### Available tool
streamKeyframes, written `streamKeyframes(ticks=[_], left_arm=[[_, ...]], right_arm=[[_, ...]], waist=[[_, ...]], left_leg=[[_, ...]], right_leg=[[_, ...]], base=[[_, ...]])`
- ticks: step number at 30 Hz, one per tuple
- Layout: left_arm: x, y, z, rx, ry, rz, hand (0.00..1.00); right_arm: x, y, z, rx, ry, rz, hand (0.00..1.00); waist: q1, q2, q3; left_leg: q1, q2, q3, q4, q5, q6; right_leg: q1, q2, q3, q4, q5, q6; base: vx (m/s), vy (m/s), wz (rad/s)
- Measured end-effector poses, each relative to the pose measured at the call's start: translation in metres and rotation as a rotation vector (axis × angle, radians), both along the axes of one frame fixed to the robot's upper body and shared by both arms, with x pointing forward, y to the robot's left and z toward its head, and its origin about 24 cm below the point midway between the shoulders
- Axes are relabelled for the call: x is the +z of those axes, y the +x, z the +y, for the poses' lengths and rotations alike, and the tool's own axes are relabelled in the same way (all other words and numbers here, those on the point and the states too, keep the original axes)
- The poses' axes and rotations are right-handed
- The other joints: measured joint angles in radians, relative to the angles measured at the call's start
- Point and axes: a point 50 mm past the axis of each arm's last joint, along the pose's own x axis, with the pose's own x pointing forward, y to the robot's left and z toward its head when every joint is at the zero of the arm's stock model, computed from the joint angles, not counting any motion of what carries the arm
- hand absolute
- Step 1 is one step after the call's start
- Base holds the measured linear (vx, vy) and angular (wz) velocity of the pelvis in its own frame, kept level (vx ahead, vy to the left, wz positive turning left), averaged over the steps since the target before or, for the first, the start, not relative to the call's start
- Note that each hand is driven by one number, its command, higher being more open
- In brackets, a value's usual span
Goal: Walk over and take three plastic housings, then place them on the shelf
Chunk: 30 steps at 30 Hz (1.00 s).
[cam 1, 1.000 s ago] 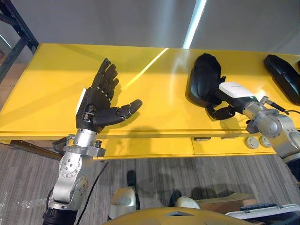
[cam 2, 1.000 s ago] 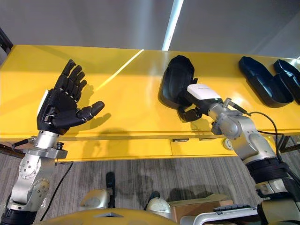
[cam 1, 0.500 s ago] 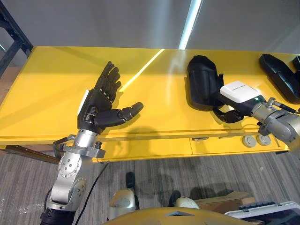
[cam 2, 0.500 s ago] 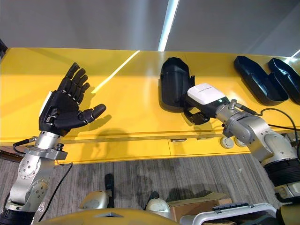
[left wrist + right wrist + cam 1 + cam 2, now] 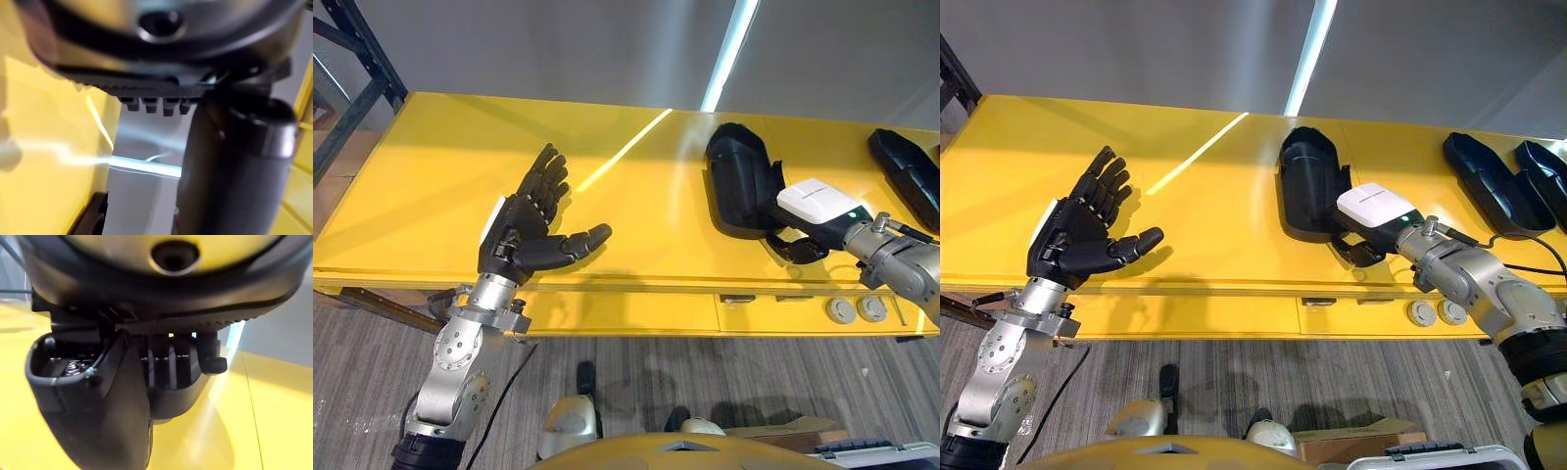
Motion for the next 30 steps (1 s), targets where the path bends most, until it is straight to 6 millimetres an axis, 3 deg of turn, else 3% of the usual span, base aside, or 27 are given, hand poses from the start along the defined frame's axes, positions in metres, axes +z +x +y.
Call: streamKeyframes(ticks=[4, 5, 13, 30], left_arm=[[0.0, 0.0, 0.0, -0.001, 0.0, 0.001, 1.0], [0.0, 0.0, 0.0, -0.001, 0.0, 0.001, 1.0], [0.0, 0.0, 0.0, 0.002, -0.002, 0.002, 1.0], [-0.01, 0.002, 0.004, 0.011, -0.027, 0.047, 1.0]], right_arm=[[0.0, 0.001, -0.004, -0.026, 0.003, -0.001, 0.0], [0.001, 0.002, -0.005, -0.029, 0.002, -0.003, 1.0], [0.005, 0.007, -0.017, -0.098, 0.002, -0.028, 1.0], [0.01, 0.008, -0.017, -0.083, 0.016, -0.066, 1.0]], waist=[[0.0, 0.0, 0.0], [0.0, 0.0, 0.0], [0.0, 0.001, 0.0], [-0.006, 0.007, -0.003]], left_leg=[[-0.003, -0.001, -0.005, 0.0, 0.003, 0.001], [-0.003, -0.001, -0.006, 0.0, 0.003, 0.002], [-0.011, -0.002, -0.006, 0.0, 0.006, 0.005], [-0.019, -0.002, -0.008, 0.0, 0.009, 0.007]], right_leg=[[0.0, 0.0, -0.005, 0.0, 0.0, 0.0], [0.0, 0.0, -0.005, 0.0, 0.0, 0.0], [-0.009, 0.0, -0.005, 0.002, -0.001, -0.001], [-0.016, -0.001, -0.007, 0.003, 0.0, -0.002]], base=[[0.0, 0.013, 0.04], [0.0, 0.0, 0.0], [0.0, 0.0, 0.0], [0.0, 0.0, 0.0]])
